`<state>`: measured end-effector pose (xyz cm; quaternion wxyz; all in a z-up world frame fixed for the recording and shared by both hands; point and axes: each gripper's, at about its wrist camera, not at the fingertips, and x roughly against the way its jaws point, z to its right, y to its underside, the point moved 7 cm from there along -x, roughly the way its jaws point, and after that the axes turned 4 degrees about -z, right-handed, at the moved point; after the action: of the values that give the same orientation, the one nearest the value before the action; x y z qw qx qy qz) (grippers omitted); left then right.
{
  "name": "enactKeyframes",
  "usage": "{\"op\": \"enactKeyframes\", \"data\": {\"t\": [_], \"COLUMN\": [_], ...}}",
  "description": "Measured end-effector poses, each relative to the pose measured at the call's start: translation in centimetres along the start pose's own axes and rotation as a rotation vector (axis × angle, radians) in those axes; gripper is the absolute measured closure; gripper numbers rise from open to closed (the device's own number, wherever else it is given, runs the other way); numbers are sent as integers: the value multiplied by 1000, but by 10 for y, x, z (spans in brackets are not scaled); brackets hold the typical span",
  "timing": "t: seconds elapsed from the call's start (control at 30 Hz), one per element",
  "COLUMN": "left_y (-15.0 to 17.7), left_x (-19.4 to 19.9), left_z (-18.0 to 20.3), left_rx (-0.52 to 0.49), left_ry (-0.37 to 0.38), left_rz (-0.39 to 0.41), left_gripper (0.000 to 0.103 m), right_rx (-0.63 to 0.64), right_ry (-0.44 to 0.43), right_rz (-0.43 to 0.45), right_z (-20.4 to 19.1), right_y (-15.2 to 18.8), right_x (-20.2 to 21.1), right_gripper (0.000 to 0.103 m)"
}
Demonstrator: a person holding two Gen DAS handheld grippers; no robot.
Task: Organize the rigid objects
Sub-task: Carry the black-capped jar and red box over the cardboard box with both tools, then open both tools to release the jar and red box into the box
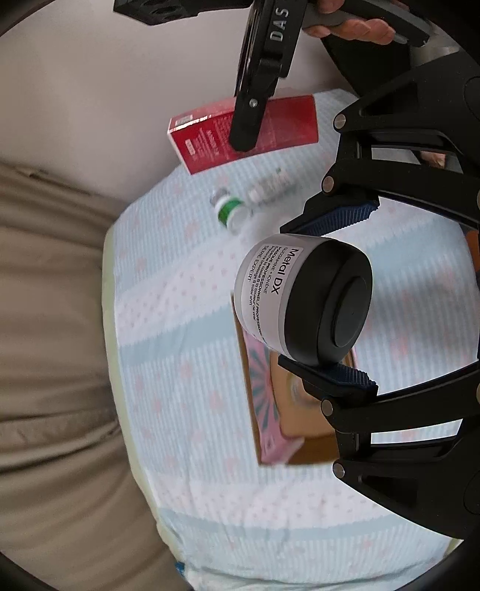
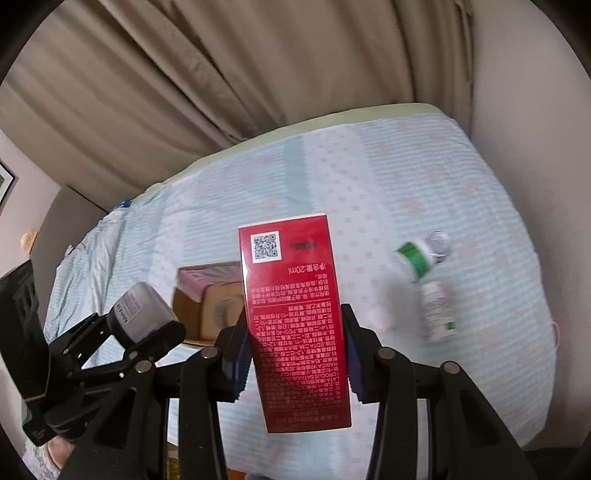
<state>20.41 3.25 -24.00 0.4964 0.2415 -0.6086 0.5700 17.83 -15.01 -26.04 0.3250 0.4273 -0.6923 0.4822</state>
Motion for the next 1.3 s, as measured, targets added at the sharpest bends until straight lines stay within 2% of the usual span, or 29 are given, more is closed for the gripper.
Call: {"op": "enactKeyframes", "data": {"t": [0.13,0.23,0.37,0.57,0.7,0.93,1.17,1.3], "left_y": [9,13,20,25,23,20,20,28], "left_x": [1,-11,-37,-92,-124,-180,-231,-247], "left_z": [-58,-98,-143,-184,-195,-207,-214,-214], "left_rx": [-5,-3,19,60,81,61,-20,-65], "left_ry": [-6,-10,-7,7,13,-7,-20,-28], "left_rz": [-21,-48,-102,-187,-236,-326,-404,-450], "left_gripper": [45,45,45,45,45,45,45,45], "right_rx": [-47,-78,-117,-121,-91,-81,-43,-14], "right_ry": [-35,-31,-33,-5,7,14,36,49], "right_rz": [-8,-22,-48,-112,-162,-252,-290,-312], "right_z": [-44,-72,-98,-122,-126,-116,-104,-104], "right_y": [4,4,7,12,14,19,26,33], "right_x": [-24,-47,-82,-137,-173,-242,-293,-310], "right_gripper": [64,64,64,64,63,63,63,63]}}
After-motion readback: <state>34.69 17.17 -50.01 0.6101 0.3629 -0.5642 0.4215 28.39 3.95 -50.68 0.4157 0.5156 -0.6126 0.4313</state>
